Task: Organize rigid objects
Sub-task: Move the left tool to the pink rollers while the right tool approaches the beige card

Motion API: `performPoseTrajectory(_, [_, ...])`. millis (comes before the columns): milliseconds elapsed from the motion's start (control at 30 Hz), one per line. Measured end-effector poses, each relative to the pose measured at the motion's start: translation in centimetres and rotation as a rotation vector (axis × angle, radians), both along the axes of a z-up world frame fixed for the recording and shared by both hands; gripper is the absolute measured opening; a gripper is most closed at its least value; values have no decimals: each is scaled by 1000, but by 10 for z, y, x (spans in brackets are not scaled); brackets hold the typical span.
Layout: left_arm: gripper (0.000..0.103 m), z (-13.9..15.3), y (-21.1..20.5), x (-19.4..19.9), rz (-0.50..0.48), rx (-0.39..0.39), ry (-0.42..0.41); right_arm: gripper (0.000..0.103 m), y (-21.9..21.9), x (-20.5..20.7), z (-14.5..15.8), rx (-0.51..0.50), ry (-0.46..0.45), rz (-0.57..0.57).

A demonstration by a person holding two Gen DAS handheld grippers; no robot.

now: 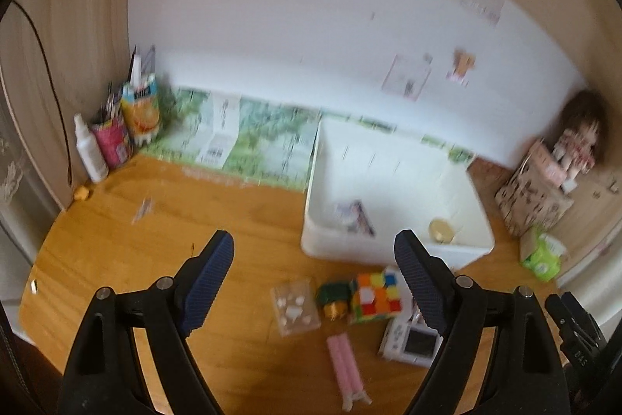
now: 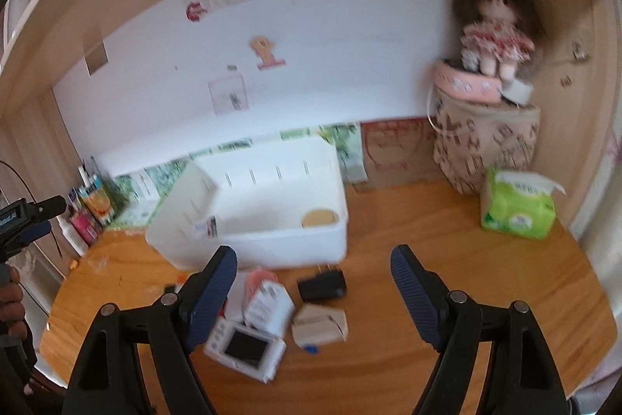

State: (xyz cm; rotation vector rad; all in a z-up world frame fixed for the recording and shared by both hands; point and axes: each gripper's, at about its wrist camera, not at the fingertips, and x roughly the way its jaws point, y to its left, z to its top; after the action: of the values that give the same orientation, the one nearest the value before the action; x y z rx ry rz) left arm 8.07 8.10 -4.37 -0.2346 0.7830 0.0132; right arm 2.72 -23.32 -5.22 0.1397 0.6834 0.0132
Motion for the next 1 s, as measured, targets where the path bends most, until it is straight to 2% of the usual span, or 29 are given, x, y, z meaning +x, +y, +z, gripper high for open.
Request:
performPoseTrajectory(233, [87,-38,-5,2,-2,-49,190,82,-12,-22,-32,18,103,-52])
performPoseTrajectory(467, [87,-68,-11,9,31,-81,362,82,-10,-29,-59,27,206,-54])
performPoseTrajectory(667, [87,-105,-5,13,94,-196,569,82,-1,-22,-74,9,284,-10])
performPoseTrajectory(1000, [87,-136,-16,18,145,-263,742,82,0,4,-96,-49,417,62])
